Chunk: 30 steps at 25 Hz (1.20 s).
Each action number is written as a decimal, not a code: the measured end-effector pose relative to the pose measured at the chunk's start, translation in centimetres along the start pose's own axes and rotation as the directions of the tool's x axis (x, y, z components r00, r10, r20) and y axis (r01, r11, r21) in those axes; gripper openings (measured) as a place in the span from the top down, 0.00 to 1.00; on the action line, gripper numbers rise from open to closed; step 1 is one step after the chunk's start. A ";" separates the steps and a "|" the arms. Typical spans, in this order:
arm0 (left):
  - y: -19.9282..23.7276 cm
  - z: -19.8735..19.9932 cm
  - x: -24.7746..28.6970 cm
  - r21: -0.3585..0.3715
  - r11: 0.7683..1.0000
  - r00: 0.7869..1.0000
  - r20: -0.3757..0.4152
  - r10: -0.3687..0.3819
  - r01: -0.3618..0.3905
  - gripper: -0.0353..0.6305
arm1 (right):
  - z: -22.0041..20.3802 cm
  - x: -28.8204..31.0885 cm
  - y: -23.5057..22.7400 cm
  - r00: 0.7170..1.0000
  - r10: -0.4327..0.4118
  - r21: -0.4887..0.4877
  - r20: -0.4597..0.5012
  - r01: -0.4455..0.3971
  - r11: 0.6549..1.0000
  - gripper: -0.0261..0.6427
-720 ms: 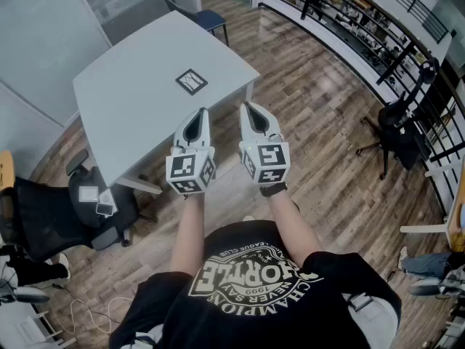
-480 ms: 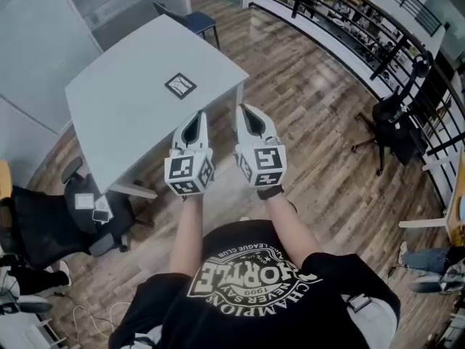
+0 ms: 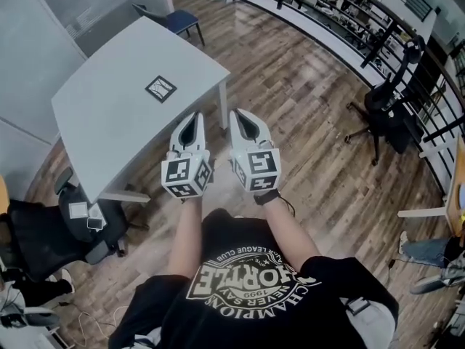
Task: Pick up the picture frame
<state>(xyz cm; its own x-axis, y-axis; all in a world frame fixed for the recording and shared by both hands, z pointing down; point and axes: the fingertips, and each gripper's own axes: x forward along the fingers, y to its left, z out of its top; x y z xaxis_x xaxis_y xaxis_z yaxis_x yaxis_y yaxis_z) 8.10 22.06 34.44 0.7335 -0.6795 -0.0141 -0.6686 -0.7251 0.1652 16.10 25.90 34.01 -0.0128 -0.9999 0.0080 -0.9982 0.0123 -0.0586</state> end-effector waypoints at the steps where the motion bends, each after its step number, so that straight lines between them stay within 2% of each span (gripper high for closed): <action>1: -0.3 -0.7 0.2 0.001 1.000 1.000 -0.011 -0.002 0.002 0.94 | -0.7 -0.1 -0.3 1.000 -0.001 0.005 -0.013 0.001 1.000 0.96; 5: -0.6 -2.6 1.7 0.004 1.000 0.998 -0.059 -0.002 0.003 0.94 | -2.3 0.9 -1.5 0.998 0.003 0.031 -0.059 -0.001 1.000 0.96; 12: 1.9 -3.3 6.1 0.018 1.000 0.998 -0.068 0.017 -0.016 0.94 | -3.5 6.2 -2.9 0.997 0.036 0.056 -0.073 -0.032 0.998 0.96; 18: 9.9 -3.1 11.9 0.005 0.998 0.996 -0.064 0.055 -0.055 0.94 | -4.3 15.9 -1.6 0.993 0.088 0.040 -0.083 -0.085 0.996 0.96; 26: 22.1 0.5 20.1 -0.007 0.989 0.989 -0.018 0.150 -0.150 0.94 | -2.7 32.1 0.9 0.978 0.189 0.017 -0.089 -0.189 0.982 0.96; 30: 29.6 0.3 22.1 -0.048 0.970 0.971 -0.012 0.240 -0.240 0.94 | -4.4 39.9 4.3 0.950 0.281 0.007 -0.138 -0.283 0.959 0.96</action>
<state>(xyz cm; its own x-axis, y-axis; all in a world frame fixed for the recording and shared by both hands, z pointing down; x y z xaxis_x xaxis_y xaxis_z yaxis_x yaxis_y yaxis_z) 4.45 -14.43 38.72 0.5532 -0.8322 0.0381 -0.8185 -0.5344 0.2110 11.00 -13.88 38.42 -0.3012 -0.9448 0.1291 -0.9533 0.2949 -0.0657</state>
